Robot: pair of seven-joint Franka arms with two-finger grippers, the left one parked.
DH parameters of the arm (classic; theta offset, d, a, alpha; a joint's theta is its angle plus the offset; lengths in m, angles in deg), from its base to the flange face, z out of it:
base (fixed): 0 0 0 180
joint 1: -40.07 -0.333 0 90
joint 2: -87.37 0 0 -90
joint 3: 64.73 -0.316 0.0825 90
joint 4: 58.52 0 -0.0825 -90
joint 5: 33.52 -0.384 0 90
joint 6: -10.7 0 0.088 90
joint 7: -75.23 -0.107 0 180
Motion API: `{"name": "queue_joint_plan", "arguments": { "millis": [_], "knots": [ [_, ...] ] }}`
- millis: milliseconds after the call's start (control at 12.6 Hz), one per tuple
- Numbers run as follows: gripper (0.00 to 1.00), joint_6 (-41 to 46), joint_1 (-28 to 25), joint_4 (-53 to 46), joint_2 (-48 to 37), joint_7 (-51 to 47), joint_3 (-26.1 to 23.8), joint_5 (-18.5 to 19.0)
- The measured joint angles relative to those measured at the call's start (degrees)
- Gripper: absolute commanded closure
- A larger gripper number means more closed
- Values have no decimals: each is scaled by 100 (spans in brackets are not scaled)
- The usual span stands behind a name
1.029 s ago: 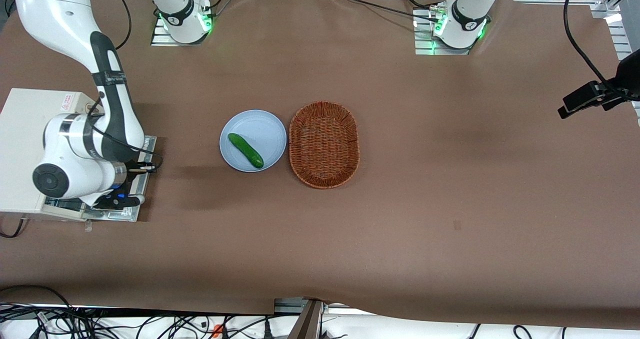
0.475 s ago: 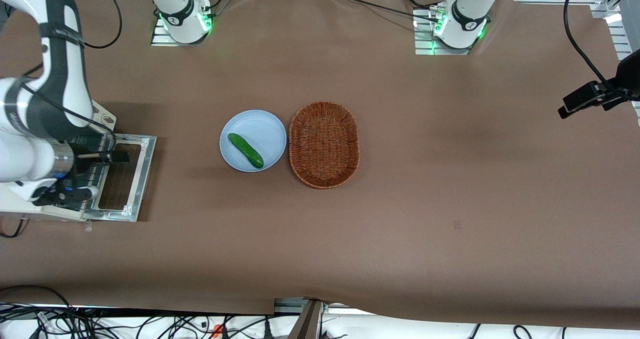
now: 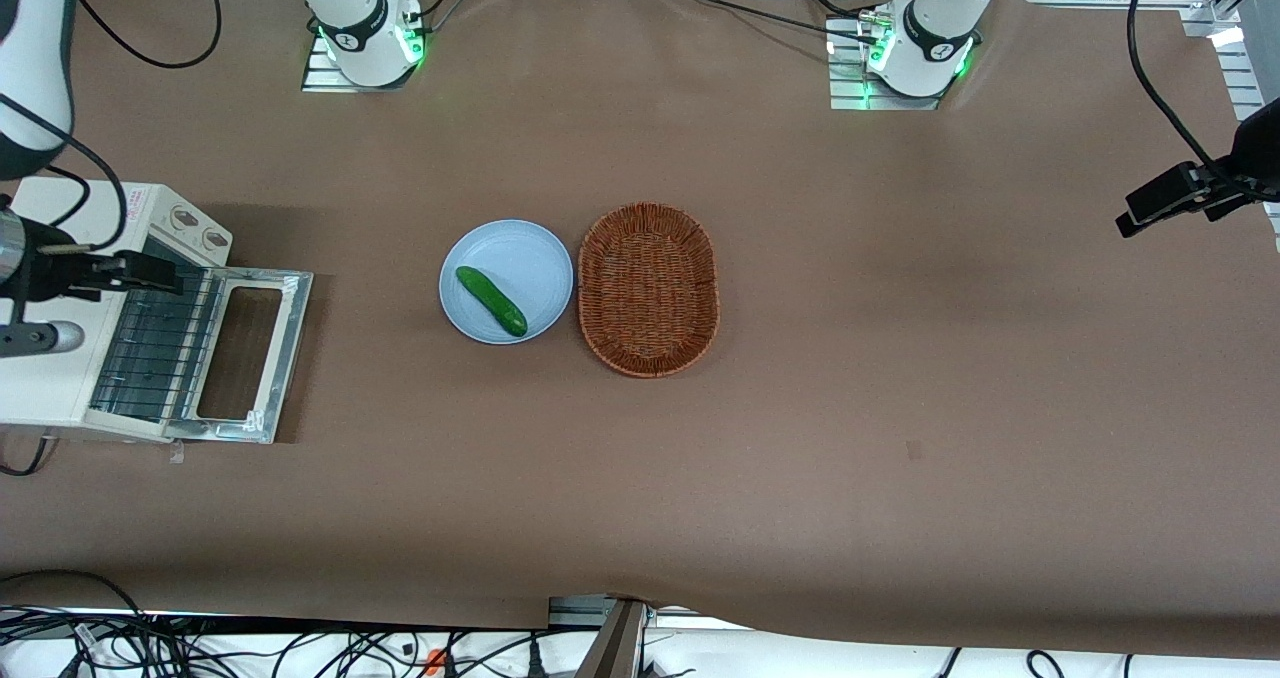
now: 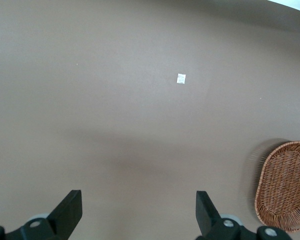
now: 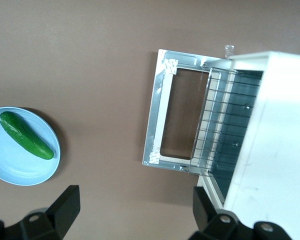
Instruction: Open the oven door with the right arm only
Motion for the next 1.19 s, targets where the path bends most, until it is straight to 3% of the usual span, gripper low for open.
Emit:
{"name": "queue_joint_plan", "arguments": {
  "millis": [396, 871, 1187],
  "knots": [
    [0, -737, 20, 1247, -1091, 0, 63, 24],
    [0, -611, -32, 1247, -1262, 0, 35, 267],
    [0, -45, -31, 1195, -1262, 0, 33, 290]
  ]
}}
